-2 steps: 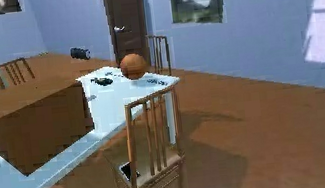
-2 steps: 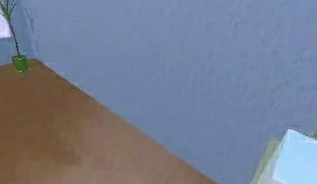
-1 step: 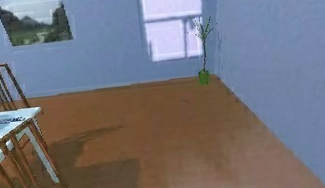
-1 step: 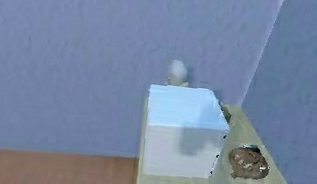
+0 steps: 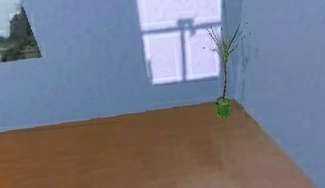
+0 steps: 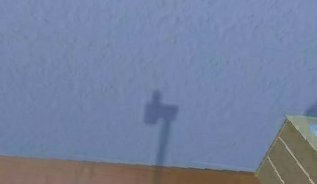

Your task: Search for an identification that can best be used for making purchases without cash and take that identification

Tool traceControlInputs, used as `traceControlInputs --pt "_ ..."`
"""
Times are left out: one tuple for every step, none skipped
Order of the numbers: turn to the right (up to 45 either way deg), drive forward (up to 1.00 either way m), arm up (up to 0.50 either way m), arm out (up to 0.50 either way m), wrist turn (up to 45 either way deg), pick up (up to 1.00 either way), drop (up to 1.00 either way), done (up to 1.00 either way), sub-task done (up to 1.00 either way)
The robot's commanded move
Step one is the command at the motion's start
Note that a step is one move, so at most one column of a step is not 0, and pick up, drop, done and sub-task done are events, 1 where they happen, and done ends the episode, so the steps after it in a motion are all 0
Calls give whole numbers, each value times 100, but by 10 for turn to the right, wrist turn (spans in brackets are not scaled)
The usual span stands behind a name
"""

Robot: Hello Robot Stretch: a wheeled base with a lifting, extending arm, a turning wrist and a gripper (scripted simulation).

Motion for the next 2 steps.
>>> traceControlInputs --pt "60 0 0 0 0 0 0 0 0" --pt "0 10 0 0 0 0 0 0 0"
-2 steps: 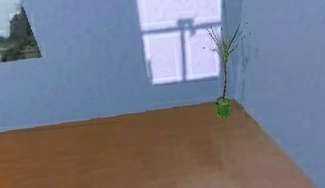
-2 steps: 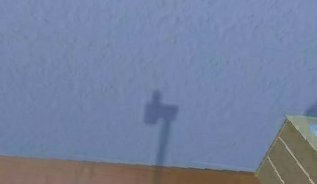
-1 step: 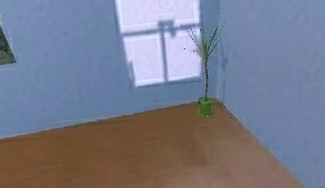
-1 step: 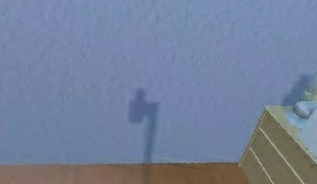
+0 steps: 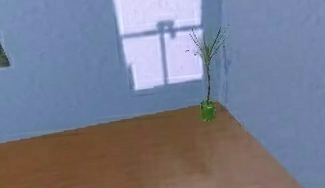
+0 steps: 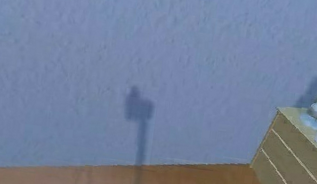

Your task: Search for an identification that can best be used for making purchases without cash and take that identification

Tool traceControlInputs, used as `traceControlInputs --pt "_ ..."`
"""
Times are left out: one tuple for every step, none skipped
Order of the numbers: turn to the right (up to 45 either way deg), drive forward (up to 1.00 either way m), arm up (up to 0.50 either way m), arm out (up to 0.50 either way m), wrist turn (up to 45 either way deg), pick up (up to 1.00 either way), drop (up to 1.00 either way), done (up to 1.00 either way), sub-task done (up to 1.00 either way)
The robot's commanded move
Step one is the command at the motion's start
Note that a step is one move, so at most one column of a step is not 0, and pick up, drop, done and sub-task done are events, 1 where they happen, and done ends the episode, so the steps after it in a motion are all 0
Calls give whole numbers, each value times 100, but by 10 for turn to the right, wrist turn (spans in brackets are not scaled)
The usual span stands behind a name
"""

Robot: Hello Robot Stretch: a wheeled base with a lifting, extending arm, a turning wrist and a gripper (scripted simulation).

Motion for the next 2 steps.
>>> traceControlInputs --pt "-450 0 0 0 0 0 0 0 0" --pt "0 100 0 0 0 0 0 0 0"
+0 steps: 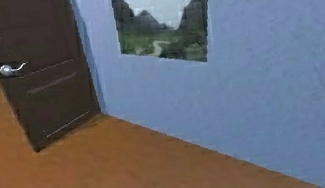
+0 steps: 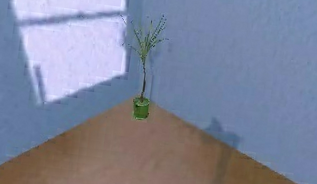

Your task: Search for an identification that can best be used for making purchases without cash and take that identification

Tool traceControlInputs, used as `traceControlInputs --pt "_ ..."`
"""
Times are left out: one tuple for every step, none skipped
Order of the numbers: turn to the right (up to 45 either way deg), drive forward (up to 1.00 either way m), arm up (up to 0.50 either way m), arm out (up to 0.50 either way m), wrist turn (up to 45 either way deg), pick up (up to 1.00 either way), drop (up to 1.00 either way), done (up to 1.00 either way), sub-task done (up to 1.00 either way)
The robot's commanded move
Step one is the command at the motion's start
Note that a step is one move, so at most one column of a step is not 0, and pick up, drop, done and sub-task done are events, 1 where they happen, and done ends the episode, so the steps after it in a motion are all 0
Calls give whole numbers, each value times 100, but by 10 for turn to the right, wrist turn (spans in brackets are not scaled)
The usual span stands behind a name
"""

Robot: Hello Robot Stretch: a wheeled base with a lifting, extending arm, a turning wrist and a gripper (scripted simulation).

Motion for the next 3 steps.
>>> traceControlInputs --pt "-450 0 0 0 0 0 0 0 0" --pt "-450 0 0 0 0 0 0 0 0" --pt "-450 0 0 0 0 0 0 0 0"
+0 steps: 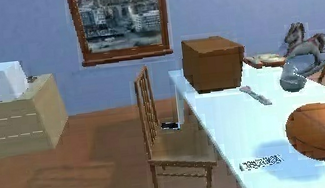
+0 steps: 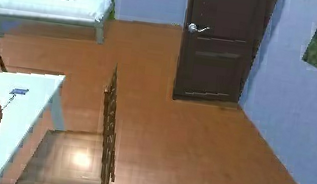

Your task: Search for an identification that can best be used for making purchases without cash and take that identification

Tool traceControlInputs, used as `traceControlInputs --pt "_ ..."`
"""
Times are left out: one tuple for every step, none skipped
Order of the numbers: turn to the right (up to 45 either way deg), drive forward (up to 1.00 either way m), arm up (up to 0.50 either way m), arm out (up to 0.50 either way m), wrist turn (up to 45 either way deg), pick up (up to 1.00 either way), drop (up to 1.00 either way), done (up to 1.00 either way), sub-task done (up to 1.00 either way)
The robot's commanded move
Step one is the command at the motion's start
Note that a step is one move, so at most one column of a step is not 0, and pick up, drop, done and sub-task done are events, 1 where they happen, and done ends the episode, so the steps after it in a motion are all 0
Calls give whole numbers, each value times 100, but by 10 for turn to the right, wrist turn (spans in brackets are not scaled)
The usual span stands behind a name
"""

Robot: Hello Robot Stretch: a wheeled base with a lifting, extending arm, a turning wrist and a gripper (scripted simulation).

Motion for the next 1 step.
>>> traceControlInputs --pt "-330 0 0 0 0 0 0 0 0"
